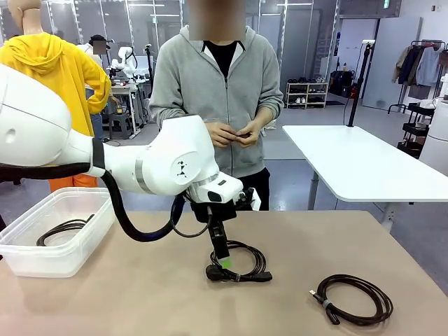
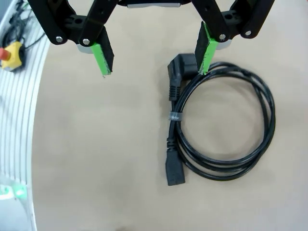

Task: Organize and store the cables.
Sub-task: Place the Power Cable into the Organizing box.

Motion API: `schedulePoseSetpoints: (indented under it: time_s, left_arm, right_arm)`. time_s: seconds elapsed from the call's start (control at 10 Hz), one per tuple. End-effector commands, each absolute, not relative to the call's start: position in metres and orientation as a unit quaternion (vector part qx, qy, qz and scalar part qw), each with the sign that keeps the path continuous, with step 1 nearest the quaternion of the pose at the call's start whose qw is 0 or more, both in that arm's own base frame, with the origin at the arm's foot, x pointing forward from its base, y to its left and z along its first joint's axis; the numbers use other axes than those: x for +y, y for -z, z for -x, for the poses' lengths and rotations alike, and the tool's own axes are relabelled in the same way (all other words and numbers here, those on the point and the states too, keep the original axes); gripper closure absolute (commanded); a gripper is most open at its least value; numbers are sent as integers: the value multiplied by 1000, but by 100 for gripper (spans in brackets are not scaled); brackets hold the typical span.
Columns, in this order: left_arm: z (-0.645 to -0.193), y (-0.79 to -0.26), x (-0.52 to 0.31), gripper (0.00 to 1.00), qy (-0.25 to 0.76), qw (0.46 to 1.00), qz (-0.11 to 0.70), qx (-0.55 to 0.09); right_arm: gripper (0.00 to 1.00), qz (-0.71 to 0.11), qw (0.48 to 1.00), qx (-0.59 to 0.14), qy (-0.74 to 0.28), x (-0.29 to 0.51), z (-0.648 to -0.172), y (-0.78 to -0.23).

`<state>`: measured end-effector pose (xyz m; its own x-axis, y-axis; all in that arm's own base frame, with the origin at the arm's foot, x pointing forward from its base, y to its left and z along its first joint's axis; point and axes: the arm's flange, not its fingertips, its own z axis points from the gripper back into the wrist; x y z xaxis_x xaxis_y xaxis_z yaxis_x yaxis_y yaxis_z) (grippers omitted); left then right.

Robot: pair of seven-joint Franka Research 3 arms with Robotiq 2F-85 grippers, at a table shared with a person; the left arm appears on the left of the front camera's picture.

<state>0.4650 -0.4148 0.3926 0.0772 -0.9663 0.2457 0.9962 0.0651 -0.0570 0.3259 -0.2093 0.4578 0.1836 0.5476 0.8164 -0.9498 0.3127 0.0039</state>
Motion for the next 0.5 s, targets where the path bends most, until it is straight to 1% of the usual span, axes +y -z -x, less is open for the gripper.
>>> schedulePoseSetpoints:
  time_s: [0.0,0.2,0.4]
  left_arm:
    - [-474,-385,-424,14,701,704,92,-63]
    - [-472,-365,-433,14,717,689,84,-59]
    - [-473,-351,-440,14,721,687,73,-58]
  right_arm:
    - [0,-271,718,-375,-521,-208,-325,-457]
    - [0,-271,718,-375,-521,-208,-325,-457]
    - [0,-271,718,-375,-521,-208,-325,-457]
